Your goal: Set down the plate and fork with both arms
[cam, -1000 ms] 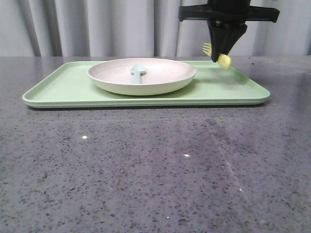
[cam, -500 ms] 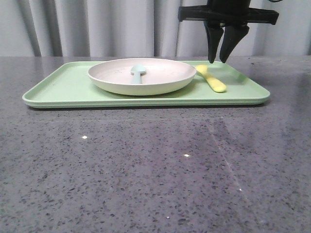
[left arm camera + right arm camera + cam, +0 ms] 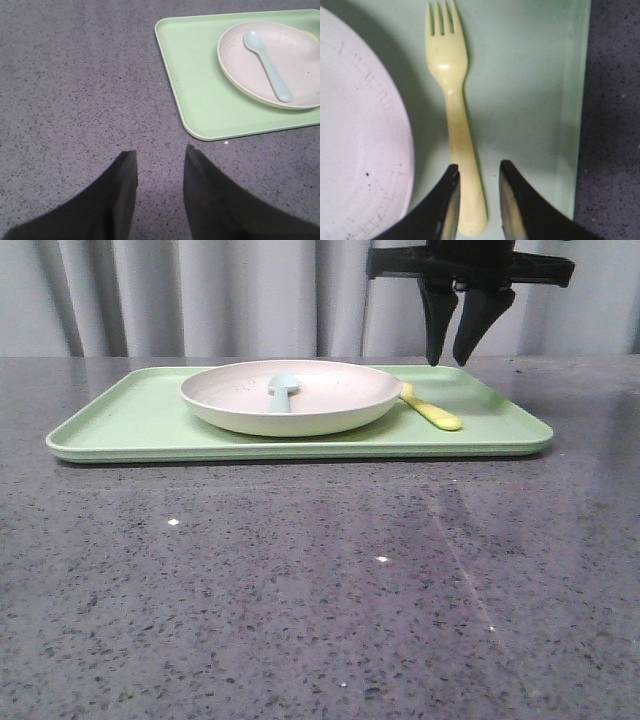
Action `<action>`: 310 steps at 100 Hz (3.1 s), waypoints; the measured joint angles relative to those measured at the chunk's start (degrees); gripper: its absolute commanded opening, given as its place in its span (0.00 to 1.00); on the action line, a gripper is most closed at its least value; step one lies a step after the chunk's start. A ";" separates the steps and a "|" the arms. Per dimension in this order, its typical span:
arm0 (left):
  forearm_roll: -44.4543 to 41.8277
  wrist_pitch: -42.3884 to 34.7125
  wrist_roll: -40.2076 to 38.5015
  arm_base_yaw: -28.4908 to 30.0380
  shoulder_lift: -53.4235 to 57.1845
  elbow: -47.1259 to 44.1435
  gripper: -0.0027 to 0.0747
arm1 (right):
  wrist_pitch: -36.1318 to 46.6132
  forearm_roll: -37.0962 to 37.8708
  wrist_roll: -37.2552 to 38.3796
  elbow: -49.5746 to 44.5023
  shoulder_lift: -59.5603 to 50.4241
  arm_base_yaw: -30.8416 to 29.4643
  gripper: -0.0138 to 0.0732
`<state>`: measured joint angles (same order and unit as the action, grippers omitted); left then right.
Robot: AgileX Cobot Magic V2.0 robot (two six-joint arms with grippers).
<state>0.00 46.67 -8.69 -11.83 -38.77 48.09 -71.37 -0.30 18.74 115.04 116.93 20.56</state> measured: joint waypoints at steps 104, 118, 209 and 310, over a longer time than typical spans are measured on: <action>0.00 -3.21 0.00 0.00 0.76 -0.72 0.08 | 28.30 2.53 0.00 -58.48 -55.16 1.66 0.31; 0.00 -3.97 0.00 0.00 2.07 -2.80 0.01 | 31.19 4.41 0.00 -65.14 -63.66 1.66 0.12; 0.00 -11.90 0.00 0.00 18.49 -18.74 0.01 | 37.36 6.14 0.00 -89.55 -99.31 1.66 0.08; -0.49 -12.36 0.00 0.00 19.06 -19.13 0.01 | 37.36 6.14 0.00 -89.67 -99.53 1.66 0.08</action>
<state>-0.49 34.31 -8.69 -11.83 -19.71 28.97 -34.01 5.84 18.74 25.36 17.40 22.22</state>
